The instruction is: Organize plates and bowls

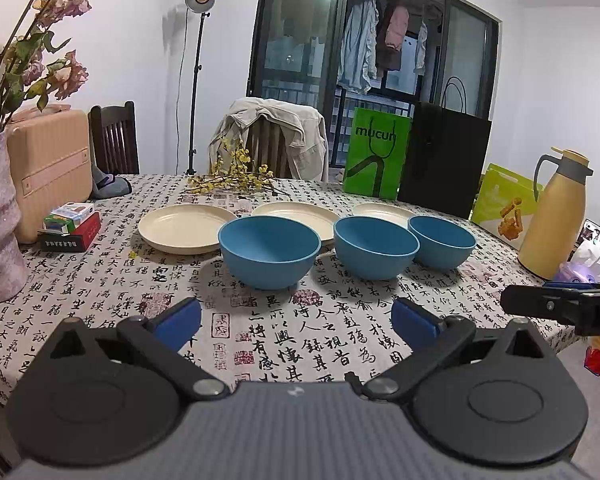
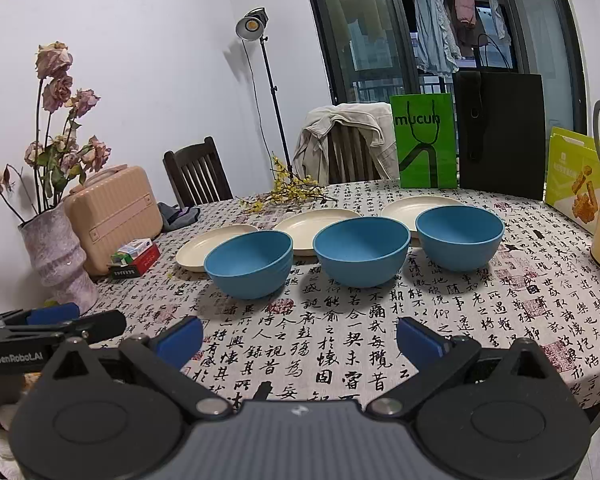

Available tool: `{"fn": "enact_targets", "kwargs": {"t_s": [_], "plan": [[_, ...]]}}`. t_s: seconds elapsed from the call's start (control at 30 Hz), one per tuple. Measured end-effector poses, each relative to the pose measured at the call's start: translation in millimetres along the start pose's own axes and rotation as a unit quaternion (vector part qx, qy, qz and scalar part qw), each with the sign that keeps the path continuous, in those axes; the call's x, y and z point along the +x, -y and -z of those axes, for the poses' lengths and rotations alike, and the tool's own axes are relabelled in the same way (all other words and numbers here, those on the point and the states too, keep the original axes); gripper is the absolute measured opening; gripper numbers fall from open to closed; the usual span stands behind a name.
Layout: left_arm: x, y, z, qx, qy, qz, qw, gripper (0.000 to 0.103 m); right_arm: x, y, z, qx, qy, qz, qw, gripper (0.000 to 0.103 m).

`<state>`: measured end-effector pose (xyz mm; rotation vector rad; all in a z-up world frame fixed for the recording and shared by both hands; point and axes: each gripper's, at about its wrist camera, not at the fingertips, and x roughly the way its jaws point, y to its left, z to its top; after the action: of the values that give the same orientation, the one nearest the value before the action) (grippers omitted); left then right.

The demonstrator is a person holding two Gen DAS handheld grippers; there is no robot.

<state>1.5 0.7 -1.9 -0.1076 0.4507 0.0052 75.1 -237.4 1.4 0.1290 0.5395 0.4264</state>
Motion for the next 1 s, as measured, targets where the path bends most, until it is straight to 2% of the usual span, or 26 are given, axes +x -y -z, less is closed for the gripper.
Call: {"fn": "enact_targets", "kwargs": {"t_s": [1.0], "plan": [[-1.4, 0.5, -0.5, 0.001, 0.002, 0.001, 1.0000, 0.103, 1.4, -1.0, 1.9, -0.001, -0.001, -0.001, 1.000, 0.103]]}}
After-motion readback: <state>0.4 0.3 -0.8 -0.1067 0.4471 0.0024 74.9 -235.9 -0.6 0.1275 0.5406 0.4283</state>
